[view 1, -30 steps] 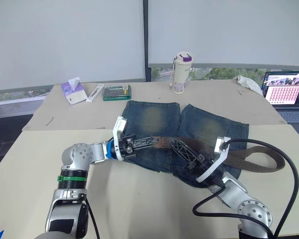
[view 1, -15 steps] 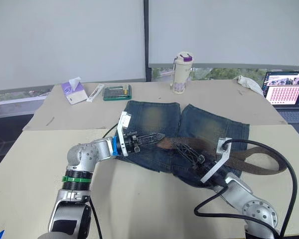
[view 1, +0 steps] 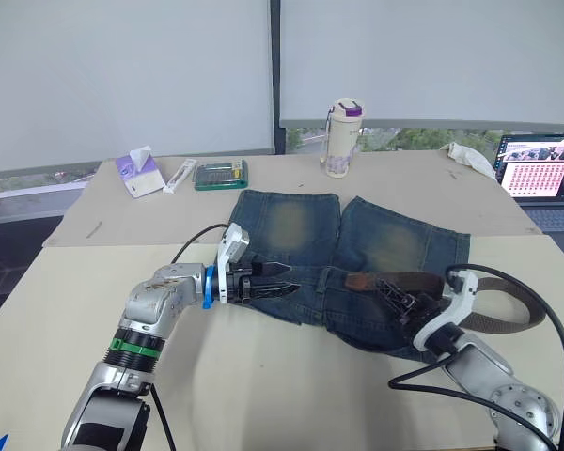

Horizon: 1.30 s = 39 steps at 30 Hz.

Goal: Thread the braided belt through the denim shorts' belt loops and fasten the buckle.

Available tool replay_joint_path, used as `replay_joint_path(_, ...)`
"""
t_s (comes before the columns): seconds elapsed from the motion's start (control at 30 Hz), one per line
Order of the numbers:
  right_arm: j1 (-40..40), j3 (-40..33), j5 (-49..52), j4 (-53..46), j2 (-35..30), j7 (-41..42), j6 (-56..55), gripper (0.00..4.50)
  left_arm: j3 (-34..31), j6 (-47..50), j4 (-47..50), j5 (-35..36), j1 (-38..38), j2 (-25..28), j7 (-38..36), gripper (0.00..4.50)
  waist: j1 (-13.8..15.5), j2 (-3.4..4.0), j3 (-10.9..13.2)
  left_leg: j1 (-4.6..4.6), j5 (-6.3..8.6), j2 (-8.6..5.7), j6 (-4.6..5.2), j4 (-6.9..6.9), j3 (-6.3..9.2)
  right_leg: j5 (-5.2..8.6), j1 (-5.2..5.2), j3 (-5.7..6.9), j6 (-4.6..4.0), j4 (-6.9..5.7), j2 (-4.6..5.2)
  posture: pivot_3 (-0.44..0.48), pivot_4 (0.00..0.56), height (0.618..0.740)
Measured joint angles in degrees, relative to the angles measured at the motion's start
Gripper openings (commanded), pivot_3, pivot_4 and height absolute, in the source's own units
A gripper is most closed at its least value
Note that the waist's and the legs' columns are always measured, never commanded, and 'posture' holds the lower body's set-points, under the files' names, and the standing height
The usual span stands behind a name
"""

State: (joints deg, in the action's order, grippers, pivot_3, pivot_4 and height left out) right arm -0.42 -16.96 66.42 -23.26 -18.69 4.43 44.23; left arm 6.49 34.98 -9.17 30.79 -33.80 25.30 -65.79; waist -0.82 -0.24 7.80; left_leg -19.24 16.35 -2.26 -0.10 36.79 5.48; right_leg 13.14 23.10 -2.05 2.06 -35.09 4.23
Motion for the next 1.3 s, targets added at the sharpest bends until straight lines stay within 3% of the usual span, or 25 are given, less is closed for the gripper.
replay_joint_path(0.5,-7.26,8.19,-5.52,6.26,6.54,-3.27,0.35,0.0,-1.11,-3.94,-6.3,-2.48,0.63,-1.25,0.89,3.33,-0.05,0.02,-0.01,0.02,0.0,0.01,0.01,0.01,0.05,-0.01,0.02,0.02,-0.01,-0.04,-0.01,0.0,0.15,0.74)
replay_joint_path(0.73,-10.64,9.98,-7.82,10.71,11.07,-0.84,0.11,0.0,-3.65,-3.23,-9.07,-1.76,1.18,-3.45,3.26,3.33,-0.2,0.04,-0.02,0.03,0.0,0.05,0.02,0.01,0.06,-0.01,0.04,0.02,-0.02,-0.06,-0.08,0.0,0.15,0.74)
replay_joint_path(1.0,-10.29,6.3,-5.62,12.91,13.44,7.16,-1.36,0.0,-8.74,0.54,-13.39,0.38,-0.4,-10.15,9.78,3.33,-0.18,0.04,-0.03,0.03,0.0,0.03,0.02,0.04,0.07,-0.02,0.03,0.02,-0.02,-0.09,-0.06,0.0,0.15,0.74)
replay_joint_path(1.23,-10.03,5.68,-4.29,12.69,13.36,9.42,-1.19,0.0,-9.01,5.38,-13.13,3.05,-0.8,-17.09,12.51,3.33,-0.24,0.04,-0.03,0.03,0.0,0.03,0.02,0.04,0.07,-0.02,0.04,0.02,-0.02,-0.11,-0.09,0.0,0.15,0.74)
replay_joint_path(1.3,-9.84,5.7,-4.33,12.47,13.34,9.43,-1.19,0.0,-9.1,5.7,-12.89,3.26,-1.12,-17.75,12.99,2.76,-0.23,0.05,-0.03,0.03,0.0,0.02,0.02,0.03,0.07,-0.02,0.04,0.02,-0.02,-0.12,-0.1,0.0,0.15,0.74)
